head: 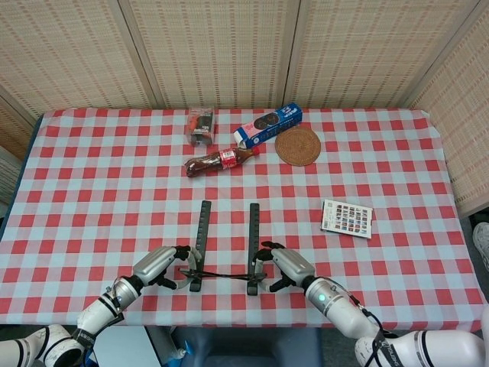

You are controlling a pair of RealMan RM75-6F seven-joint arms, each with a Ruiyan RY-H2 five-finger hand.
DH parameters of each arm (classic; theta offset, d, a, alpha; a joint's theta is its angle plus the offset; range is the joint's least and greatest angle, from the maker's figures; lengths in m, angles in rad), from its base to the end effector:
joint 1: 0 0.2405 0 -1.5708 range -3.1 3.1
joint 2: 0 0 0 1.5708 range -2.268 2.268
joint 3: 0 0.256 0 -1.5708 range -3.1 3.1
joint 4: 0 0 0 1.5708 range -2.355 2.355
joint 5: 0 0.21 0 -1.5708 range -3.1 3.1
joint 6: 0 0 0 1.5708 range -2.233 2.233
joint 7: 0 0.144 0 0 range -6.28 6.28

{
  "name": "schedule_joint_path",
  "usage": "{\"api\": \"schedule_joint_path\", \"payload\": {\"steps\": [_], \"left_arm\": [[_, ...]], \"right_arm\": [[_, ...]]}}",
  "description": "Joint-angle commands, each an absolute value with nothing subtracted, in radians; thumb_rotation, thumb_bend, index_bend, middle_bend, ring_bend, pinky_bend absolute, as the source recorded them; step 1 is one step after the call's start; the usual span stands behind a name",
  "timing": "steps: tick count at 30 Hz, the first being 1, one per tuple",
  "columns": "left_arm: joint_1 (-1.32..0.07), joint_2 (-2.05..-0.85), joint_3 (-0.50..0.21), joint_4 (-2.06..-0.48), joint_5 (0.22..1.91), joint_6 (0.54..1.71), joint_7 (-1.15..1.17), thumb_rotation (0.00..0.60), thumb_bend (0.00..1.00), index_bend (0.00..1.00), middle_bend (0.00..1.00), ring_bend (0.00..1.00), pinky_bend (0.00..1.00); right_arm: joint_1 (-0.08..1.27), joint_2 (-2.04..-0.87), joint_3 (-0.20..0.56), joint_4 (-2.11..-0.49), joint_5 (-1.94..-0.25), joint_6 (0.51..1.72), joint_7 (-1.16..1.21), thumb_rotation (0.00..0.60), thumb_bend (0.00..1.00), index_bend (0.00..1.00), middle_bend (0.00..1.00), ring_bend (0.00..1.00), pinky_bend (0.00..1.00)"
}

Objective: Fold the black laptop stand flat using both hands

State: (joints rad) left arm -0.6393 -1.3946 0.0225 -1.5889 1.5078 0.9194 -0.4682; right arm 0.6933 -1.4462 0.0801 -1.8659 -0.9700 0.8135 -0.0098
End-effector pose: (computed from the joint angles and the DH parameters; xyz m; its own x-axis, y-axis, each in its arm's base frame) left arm -0.1817 0.2691 -0.0095 0.0186 0.6431 0.7656 0.9379 -0.2766 0.2095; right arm -0.1282 -0.2509 -0.0343 -0.0443 -0.7175 0.6952 -0.9778 -0.1115 -0.1773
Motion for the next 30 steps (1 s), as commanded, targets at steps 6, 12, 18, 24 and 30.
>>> {"api": "schedule_joint_path", "payload": {"steps": [6,12,18,24,30], "left_arm": [[-0.637,-1.39,0.026,-1.591,1.513,0.924,-0.471,0.546,0.36,0.5,0.3,0.3,0.32],[-0.63,-1.381,0.031,-1.6,1.527,0.942,-0.474,0.459,0.36,0.34,0.28,0.28,0.31],[-0.621,-1.358,0.038,-1.627,1.547,0.965,-0.481,0.399,0.36,0.2,0.22,0.23,0.29],[-0.609,-1.311,0.043,-1.663,1.567,0.999,-0.48,0.373,0.36,0.1,0.15,0.15,0.26],[-0.593,-1.27,0.045,-1.681,1.575,1.032,-0.45,0.363,0.36,0.04,0.09,0.1,0.24]], "right_arm": [[0.688,-1.445,0.081,-1.875,-0.978,0.821,-0.011,0.6,0.34,0.55,0.28,0.05,0.05],[0.676,-1.432,0.082,-1.896,-1.011,0.839,-0.007,0.6,0.22,0.34,0.22,0.05,0.05],[0.662,-1.415,0.099,-1.931,-1.051,0.868,0.008,0.6,0.14,0.17,0.16,0.05,0.05],[0.657,-1.43,0.118,-1.947,-1.092,0.911,-0.002,0.6,0.11,0.07,0.1,0.04,0.05],[0.659,-1.483,0.15,-1.929,-1.078,0.969,-0.04,0.6,0.11,0.0,0.05,0.0,0.05]]}}
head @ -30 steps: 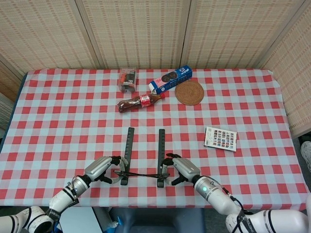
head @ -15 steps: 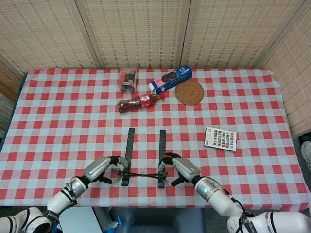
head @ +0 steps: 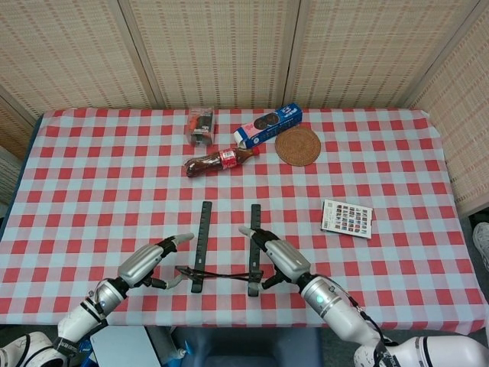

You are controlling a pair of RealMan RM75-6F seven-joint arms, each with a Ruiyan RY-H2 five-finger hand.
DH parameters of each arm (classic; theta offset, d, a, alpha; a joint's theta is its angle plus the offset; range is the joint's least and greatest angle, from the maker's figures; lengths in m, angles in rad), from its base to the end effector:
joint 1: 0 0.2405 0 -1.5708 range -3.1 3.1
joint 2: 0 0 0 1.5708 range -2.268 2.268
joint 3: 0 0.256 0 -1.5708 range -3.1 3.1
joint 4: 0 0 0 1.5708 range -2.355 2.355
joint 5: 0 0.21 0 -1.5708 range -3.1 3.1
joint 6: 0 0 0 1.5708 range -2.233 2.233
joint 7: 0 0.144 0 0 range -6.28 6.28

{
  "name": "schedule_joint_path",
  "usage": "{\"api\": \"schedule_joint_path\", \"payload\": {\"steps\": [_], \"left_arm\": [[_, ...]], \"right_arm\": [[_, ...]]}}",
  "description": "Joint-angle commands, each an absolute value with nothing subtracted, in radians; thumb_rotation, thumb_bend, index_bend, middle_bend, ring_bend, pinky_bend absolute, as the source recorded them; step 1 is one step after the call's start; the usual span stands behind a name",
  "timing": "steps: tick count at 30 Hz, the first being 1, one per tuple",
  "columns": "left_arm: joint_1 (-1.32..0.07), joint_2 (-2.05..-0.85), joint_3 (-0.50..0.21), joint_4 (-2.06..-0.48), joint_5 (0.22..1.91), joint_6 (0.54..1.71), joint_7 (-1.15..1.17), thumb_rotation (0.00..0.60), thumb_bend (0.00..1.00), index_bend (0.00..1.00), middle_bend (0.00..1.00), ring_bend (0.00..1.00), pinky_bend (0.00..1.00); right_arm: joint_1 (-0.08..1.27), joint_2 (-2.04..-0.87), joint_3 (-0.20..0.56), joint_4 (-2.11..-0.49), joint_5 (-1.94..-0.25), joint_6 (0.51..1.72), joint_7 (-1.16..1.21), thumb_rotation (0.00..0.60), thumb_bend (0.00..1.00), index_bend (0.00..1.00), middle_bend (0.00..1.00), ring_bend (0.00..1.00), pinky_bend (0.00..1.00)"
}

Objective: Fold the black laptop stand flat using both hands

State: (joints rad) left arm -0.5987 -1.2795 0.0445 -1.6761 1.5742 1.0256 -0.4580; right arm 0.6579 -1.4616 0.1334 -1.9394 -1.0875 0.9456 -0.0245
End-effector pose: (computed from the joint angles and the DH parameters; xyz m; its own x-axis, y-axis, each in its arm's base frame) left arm -0.1847 0.2597 0.0292 0.0351 0.5790 0.8146 0.9232 -0.3309 0.1954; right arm -0.0951 -0.2525 -0.0137 -0.0836 -0.6158 0.7834 -0.9403 -0.2115 -0.2666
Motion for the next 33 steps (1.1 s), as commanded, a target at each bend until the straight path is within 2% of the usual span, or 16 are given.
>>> {"api": "schedule_joint_path", "payload": {"steps": [1,6,13,18,21,23,25,27,33], "left_arm": [[-0.591,-1.267,0.044,-1.681,1.573,1.036,-0.446,0.363,0.36,0.04,0.08,0.09,0.24],[-0.581,-1.247,0.037,-1.678,1.561,1.049,-0.439,0.363,0.36,0.02,0.07,0.08,0.23],[-0.571,-1.23,0.025,-1.665,1.559,1.073,-0.413,0.363,0.36,0.0,0.04,0.06,0.23],[-0.569,-1.209,0.012,-1.65,1.557,1.085,-0.399,0.364,0.36,0.0,0.04,0.05,0.22],[-0.575,-1.212,0.003,-1.615,1.564,1.089,-0.377,0.365,0.36,0.0,0.04,0.05,0.22],[-0.586,-1.219,-0.007,-1.584,1.569,1.086,-0.353,0.426,0.36,0.01,0.04,0.05,0.22],[-0.605,-1.228,-0.02,-1.54,1.577,1.076,-0.32,0.554,0.36,0.01,0.04,0.05,0.22],[-0.629,-1.243,-0.031,-1.494,1.587,1.058,-0.279,0.598,0.36,0.01,0.04,0.05,0.22],[-0.699,-1.32,-0.045,-1.371,1.621,1.006,-0.166,0.6,0.35,0.01,0.03,0.04,0.21]], "right_arm": [[0.659,-1.493,0.157,-1.924,-1.072,0.981,-0.044,0.6,0.11,0.0,0.04,0.0,0.05],[0.66,-1.534,0.198,-1.89,-1.027,1.048,-0.093,0.6,0.11,0.0,0.0,0.0,0.05],[0.655,-1.565,0.23,-1.844,-0.988,1.124,-0.154,0.6,0.11,0.0,0.0,0.0,0.0],[0.619,-1.581,0.236,-1.797,-1.133,1.249,-0.142,0.6,0.11,0.0,0.0,0.0,0.0],[0.609,-1.538,0.212,-1.803,-1.214,1.251,-0.135,0.6,0.11,0.0,0.0,0.0,0.0],[0.609,-1.493,0.193,-1.822,-1.252,1.229,-0.137,0.6,0.11,0.0,0.0,0.0,0.0],[0.615,-1.44,0.165,-1.837,-1.307,1.198,-0.156,0.6,0.11,0.0,0.0,0.0,0.0],[0.626,-1.396,0.134,-1.838,-1.367,1.171,-0.205,0.6,0.09,0.0,0.0,0.0,0.0],[0.643,-1.355,0.069,-1.8,-1.52,1.15,-0.341,0.6,0.02,0.0,0.0,0.0,0.0]]}}
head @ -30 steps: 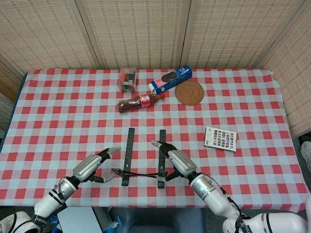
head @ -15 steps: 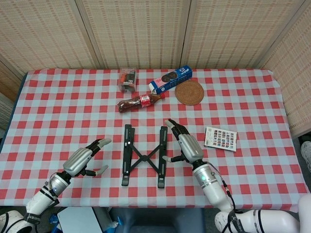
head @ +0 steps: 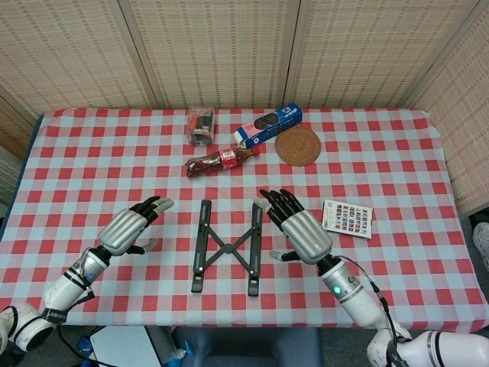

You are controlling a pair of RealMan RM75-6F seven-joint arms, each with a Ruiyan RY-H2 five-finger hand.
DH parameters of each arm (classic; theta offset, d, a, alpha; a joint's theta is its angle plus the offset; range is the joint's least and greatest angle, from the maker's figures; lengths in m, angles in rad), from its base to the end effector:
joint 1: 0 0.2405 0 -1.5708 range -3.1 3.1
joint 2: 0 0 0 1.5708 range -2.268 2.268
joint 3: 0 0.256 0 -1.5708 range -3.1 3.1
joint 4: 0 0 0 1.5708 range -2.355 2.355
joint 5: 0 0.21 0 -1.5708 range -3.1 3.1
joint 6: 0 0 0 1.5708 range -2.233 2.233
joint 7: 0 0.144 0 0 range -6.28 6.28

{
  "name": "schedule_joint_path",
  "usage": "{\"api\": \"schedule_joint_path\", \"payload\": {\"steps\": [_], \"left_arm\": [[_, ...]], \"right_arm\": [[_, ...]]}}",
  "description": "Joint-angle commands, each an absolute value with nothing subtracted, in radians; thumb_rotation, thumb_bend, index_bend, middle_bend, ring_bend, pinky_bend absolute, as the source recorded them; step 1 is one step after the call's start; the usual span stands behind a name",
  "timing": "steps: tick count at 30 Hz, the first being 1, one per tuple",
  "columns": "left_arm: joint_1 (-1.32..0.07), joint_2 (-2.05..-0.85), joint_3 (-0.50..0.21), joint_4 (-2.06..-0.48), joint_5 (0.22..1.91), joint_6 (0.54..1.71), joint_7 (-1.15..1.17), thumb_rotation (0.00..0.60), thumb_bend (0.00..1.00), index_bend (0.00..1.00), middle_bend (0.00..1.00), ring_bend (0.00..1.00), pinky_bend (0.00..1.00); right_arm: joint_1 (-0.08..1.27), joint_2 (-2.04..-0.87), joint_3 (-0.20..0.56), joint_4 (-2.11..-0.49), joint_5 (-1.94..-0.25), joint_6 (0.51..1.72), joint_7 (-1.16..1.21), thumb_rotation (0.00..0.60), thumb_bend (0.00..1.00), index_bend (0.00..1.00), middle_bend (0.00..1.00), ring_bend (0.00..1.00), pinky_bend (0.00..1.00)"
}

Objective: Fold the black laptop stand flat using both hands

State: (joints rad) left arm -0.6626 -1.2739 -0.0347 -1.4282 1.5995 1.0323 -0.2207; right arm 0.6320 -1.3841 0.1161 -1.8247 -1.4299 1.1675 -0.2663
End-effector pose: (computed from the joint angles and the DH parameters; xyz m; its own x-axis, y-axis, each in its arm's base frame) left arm -0.2027 0.3272 0.0613 0.4321 0.2671 0.8614 0.8127 -0.5294 -0.2435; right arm -0.1060 -0.2768 0.0375 0.3044 -0.1533 0.9401 -0.8132 -0.5558 0.1727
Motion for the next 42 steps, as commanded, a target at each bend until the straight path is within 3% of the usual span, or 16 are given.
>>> {"api": "schedule_joint_path", "payload": {"steps": [1,7,17,42], "left_arm": [[-0.707,-1.336,-0.047,-1.354,1.625,1.003,-0.149,0.6,0.34,0.0,0.02,0.04,0.2],[-0.75,-1.448,-0.059,-1.245,1.646,1.006,-0.09,0.6,0.26,0.0,0.0,0.02,0.2],[-0.815,-1.594,-0.084,-1.105,1.6,0.941,0.048,0.6,0.23,0.0,0.0,0.0,0.19],[-0.869,-1.723,-0.077,-0.909,1.524,0.867,0.015,0.6,0.23,0.0,0.0,0.0,0.18]], "right_arm": [[0.644,-1.36,0.063,-1.788,-1.537,1.152,-0.352,0.6,0.01,0.0,0.0,0.0,0.0],[0.651,-1.417,0.031,-1.688,-1.63,1.152,-0.395,0.6,0.0,0.0,0.0,0.0,0.0],[0.662,-1.537,0.02,-1.528,-1.687,1.146,-0.437,0.6,0.0,0.0,0.0,0.0,0.0],[0.694,-1.691,0.018,-1.287,-1.711,1.102,-0.465,0.6,0.0,0.0,0.0,0.0,0.0]]}}
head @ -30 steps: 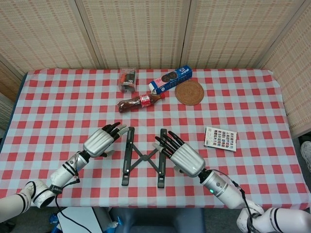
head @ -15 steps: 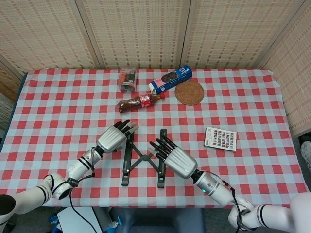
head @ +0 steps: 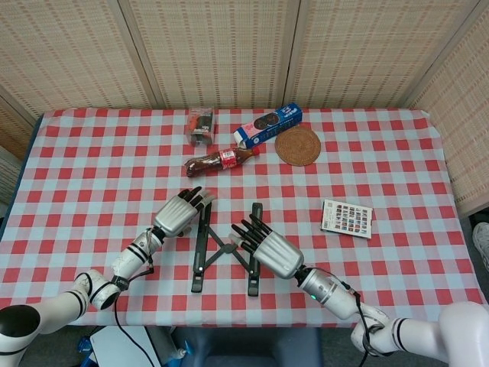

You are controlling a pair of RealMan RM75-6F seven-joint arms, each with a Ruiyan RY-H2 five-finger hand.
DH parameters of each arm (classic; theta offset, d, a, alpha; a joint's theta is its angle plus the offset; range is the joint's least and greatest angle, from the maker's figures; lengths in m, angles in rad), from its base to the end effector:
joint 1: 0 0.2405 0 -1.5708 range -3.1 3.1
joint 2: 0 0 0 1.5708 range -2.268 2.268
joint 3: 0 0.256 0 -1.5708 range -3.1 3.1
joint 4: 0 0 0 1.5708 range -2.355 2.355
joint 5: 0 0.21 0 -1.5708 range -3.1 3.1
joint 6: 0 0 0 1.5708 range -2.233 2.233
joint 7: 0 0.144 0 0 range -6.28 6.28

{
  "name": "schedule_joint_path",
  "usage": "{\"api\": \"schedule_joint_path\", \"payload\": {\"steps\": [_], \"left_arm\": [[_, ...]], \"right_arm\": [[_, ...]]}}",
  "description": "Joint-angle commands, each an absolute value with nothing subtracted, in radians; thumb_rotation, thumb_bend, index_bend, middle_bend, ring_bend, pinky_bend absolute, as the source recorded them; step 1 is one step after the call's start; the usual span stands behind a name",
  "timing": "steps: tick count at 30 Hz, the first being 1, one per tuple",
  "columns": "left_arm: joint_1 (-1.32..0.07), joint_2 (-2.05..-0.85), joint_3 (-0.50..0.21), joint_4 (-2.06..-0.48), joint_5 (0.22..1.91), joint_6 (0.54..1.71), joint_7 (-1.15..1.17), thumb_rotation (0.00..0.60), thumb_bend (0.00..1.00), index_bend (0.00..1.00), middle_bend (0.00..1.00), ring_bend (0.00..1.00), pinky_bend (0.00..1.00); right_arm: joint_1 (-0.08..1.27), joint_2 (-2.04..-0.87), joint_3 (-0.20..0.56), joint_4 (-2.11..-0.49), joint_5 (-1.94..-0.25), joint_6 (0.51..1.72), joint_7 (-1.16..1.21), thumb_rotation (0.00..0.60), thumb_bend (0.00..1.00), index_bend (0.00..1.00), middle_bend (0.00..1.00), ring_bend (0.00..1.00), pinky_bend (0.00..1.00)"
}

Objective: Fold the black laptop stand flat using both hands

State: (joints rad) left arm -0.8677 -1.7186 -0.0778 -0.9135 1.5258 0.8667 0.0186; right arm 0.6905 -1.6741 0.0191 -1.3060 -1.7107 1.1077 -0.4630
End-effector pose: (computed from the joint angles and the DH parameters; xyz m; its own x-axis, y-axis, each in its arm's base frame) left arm -0.1656 0.3929 -0.0504 0.6860 0.1156 0.7184 0.6211 -0.6073 -0.4954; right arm -0.1323 -0.2814 -0.0571 0.6822 0.1470 0.7162 -0.4061 -0.7384 0.5384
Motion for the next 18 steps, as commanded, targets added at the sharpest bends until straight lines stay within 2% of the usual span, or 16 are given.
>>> {"api": "schedule_joint_path", "payload": {"steps": [1,18], "left_arm": [[-0.87,-1.724,-0.076,-0.908,1.523,0.867,0.013,0.6,0.23,0.0,0.0,0.0,0.18],[-0.874,-1.748,-0.069,-0.89,1.505,0.868,-0.021,0.6,0.23,0.0,0.0,0.0,0.18]], "right_arm": [[0.696,-1.697,0.018,-1.279,-1.71,1.1,-0.464,0.6,0.0,0.0,0.0,0.0,0.0],[0.71,-1.795,0.008,-1.146,-1.732,1.116,-0.453,0.6,0.0,0.0,0.0,0.0,0.0]]}}
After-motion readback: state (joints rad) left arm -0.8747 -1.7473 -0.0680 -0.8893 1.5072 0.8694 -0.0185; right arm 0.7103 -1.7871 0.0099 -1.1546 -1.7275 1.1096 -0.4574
